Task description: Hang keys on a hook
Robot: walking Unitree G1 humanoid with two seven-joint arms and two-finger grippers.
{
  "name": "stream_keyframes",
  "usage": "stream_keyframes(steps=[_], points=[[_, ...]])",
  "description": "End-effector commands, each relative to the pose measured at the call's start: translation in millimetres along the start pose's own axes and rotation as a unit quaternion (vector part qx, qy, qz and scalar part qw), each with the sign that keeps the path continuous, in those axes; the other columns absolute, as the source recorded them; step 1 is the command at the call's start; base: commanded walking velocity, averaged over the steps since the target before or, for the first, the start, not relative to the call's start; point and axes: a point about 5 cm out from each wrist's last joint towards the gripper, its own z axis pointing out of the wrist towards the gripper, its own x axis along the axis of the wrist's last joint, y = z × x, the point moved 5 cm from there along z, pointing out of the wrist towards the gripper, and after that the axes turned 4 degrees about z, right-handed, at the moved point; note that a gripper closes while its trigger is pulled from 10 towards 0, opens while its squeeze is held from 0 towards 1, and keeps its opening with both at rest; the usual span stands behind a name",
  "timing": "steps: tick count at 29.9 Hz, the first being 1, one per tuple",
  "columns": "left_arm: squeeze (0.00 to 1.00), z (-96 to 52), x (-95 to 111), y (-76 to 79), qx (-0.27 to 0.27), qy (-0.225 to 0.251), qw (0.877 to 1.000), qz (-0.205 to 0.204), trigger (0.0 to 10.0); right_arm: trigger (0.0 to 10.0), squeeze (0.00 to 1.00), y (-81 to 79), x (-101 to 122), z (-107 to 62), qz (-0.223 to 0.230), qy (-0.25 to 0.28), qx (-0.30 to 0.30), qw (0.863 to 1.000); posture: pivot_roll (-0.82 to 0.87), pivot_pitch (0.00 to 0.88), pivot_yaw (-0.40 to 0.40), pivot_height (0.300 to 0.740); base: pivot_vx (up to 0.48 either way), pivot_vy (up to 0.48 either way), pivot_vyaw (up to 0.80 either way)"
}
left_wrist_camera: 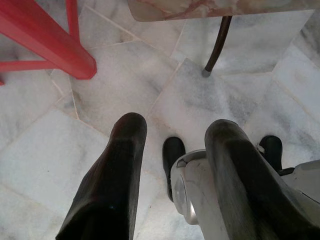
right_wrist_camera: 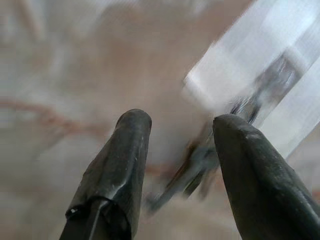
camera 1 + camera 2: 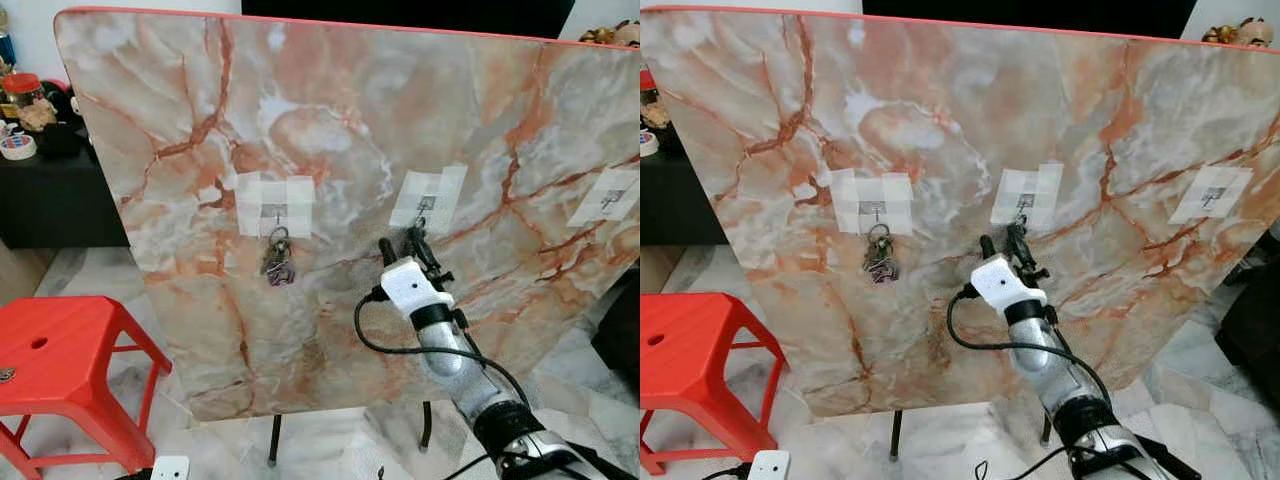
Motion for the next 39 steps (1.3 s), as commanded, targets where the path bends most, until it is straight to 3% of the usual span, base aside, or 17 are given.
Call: stream_keyframes(steps=[1,3,5,6,11,12,13,14,16,19,26,28,30,33,34,39], points=[[0.00,-1.4,-5.7,2.0,-0.003,-0.008,1.000,0.011,10.0,10.0,0.00,-4.3,-12.2,-13.4,0.060,-0.025,0.016,0.998,0.07,0.000,-0.124,0.740,0.000,0.000,0.00],[0.00,-1.4,-5.7,1.5,-0.002,-0.008,1.000,0.011,10.0,10.0,0.00,-7.8,-19.0,-19.9,0.073,-0.041,0.022,0.996,0.06,0.000,-0.124,0.740,0.000,0.000,0.00],[0.00,-1.3,-5.7,1.1,-0.002,-0.009,1.000,0.013,10.0,10.0,0.00,-20.0,-37.5,-34.7,0.115,-0.090,0.045,0.988,0.06,0.000,-0.124,0.740,0.000,0.000,0.00],[0.00,-1.2,-5.4,1.0,-0.002,-0.009,1.000,0.016,10.0,10.0,0.00,-24.8,-54.0,-48.1,0.156,-0.131,0.038,0.978,0.05,0.000,-0.122,0.740,0.000,0.000,0.00],[0.00,-1.1,-5.3,0.8,-0.002,-0.009,1.000,0.017,10.0,10.0,0.00,-31.5,-89.6,-76.2,0.219,-0.224,0.010,0.949,0.06,0.000,-0.119,0.740,0.000,0.000,0.00],[0.00,-1.1,-5.3,0.6,-0.002,-0.009,1.000,0.018,10.0,10.0,0.00,-34.4,-99.6,-84.0,0.230,-0.255,0.004,0.939,0.05,0.000,-0.117,0.740,0.000,0.000,0.00],[0.00,-1.2,-5.3,0.2,-0.002,-0.010,1.000,0.019,10.0,10.0,0.00,-37.2,-117.5,-99.8,0.247,-0.309,-0.012,0.919,0.05,0.000,-0.114,0.740,0.000,0.000,0.00],[0.00,-1.2,-5.3,0.2,-0.002,-0.010,1.000,0.019,10.0,10.0,0.00,-37.2,-117.5,-99.8,0.247,-0.309,-0.012,0.919,0.05,0.000,-0.114,0.740,0.000,0.000,0.00],[0.00,-1.1,-4.8,-0.9,-0.001,-0.009,1.000,0.020,10.0,10.0,0.00,-40.5,-141.6,-126.2,0.304,-0.388,-0.052,0.869,0.05,0.000,-0.109,0.740,0.000,0.000,0.00],[0.00,-0.4,-2.6,-3.1,0.000,-0.008,1.000,0.025,10.0,10.0,0.00,-56.1,-157.9,-157.9,0.333,-0.461,-0.047,0.821,0.05,0.000,-0.097,0.740,0.000,0.000,0.00],[0.00,1.0,1.9,-6.8,0.000,-0.006,0.999,0.032,10.0,10.0,0.00,-76.1,-165.0,-192.0,0.326,-0.509,-0.014,0.797,0.05,0.000,-0.075,0.740,0.000,0.000,0.00],[0.00,2.1,5.8,-8.8,-0.002,-0.004,0.999,0.036,10.0,10.0,0.00,-77.6,-169.2,-205.7,0.353,-0.526,-0.046,0.772,0.05,0.000,-0.053,0.740,0.000,0.000,0.00],[0.00,2.8,8.7,-10.5,-0.002,-0.001,0.999,0.039,10.0,10.0,0.00,-79.6,-170.8,-213.8,0.370,-0.533,-0.058,0.759,0.05,0.000,-0.043,0.740,0.000,0.000,0.00],[0.00,3.3,11.1,-12.6,-0.001,0.002,0.999,0.042,10.0,10.0,0.00,-83.6,-172.3,-225.3,0.374,-0.546,-0.062,0.747,0.05,0.000,-0.039,0.740,0.000,0.000,0.00],[0.00,3.7,13.1,-13.3,-0.002,0.004,0.999,0.046,10.0,10.0,0.00,-81.4,-175.6,-234.8,0.348,-0.561,-0.064,0.749,0.06,0.000,-0.041,0.740,0.000,0.000,0.00],[0.00,4.3,15.5,-13.5,-0.001,0.006,0.999,0.050,10.0,10.0,0.00,-79.1,-178.9,-246.9,0.379,-0.566,-0.101,0.725,0.08,0.000,-0.053,0.740,0.000,0.000,0.00]])
